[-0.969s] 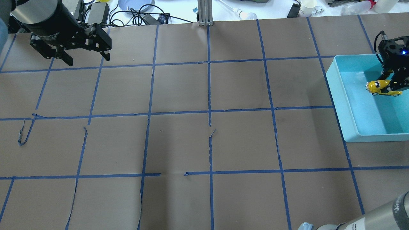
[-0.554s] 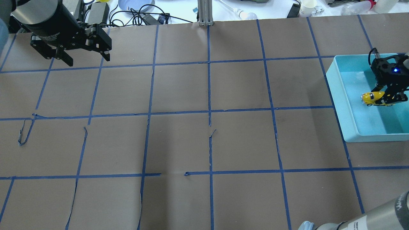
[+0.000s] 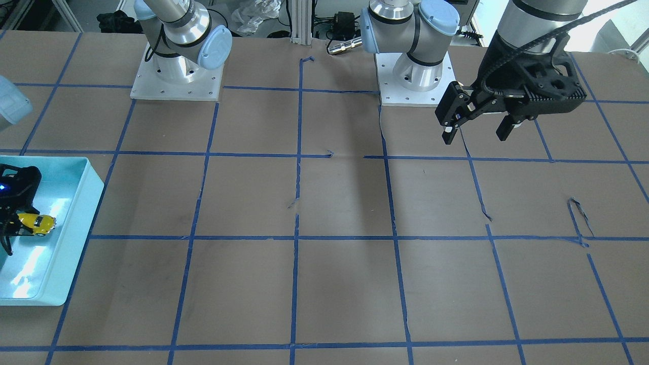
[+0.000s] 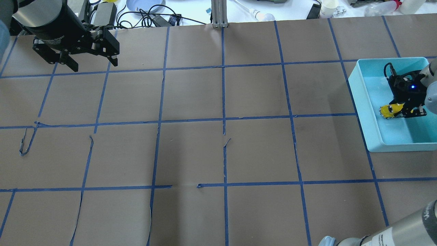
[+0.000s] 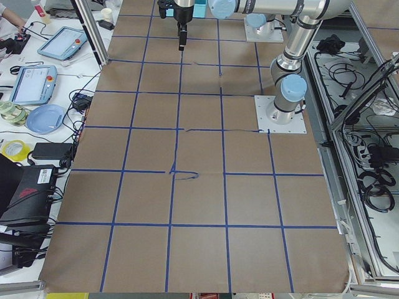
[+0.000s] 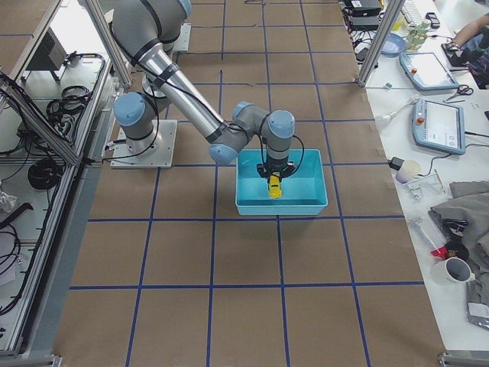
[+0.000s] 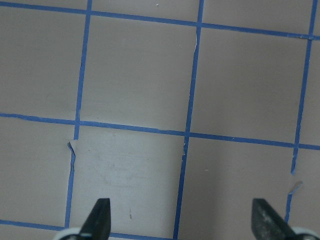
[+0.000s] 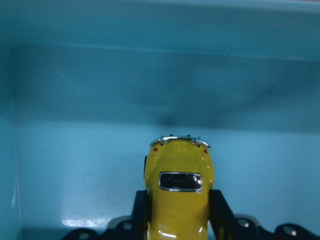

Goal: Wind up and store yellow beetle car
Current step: 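Lower the car into the light-blue bin and open the right gripper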

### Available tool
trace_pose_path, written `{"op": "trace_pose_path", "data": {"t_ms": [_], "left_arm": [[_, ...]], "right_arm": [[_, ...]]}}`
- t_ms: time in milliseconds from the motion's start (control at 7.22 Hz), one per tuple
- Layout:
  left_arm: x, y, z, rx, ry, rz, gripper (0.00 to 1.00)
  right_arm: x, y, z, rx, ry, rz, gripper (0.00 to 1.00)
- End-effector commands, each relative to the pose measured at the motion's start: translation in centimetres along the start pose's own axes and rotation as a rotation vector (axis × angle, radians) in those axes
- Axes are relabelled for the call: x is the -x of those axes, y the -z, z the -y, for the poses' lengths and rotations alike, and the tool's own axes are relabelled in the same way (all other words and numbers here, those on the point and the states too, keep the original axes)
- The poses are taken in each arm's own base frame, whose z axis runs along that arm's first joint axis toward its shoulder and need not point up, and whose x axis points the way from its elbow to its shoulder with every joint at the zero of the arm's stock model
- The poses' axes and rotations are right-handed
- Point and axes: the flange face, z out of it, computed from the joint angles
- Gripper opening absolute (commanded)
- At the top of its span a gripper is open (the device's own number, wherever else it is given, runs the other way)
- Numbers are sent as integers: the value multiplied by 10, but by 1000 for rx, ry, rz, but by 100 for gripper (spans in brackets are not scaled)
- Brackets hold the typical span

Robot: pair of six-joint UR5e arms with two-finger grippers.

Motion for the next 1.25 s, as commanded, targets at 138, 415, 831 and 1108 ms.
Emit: {"op": "trace_pose_path", "data": {"t_ms": [138, 415, 831, 1108], "left_arm": [[0, 0, 0, 0, 0, -1, 100], [0, 0, 0, 0, -2, 0, 100], [0, 1, 0, -1, 0, -2, 100], [0, 1, 0, -1, -2, -2, 100]], "right_arm": [[1, -4, 0, -3, 0, 6, 31], [1, -6, 0, -5, -1, 12, 100], [0, 1, -1, 8, -11, 7, 100], [-9, 33, -9, 41, -37, -31, 100]]}}
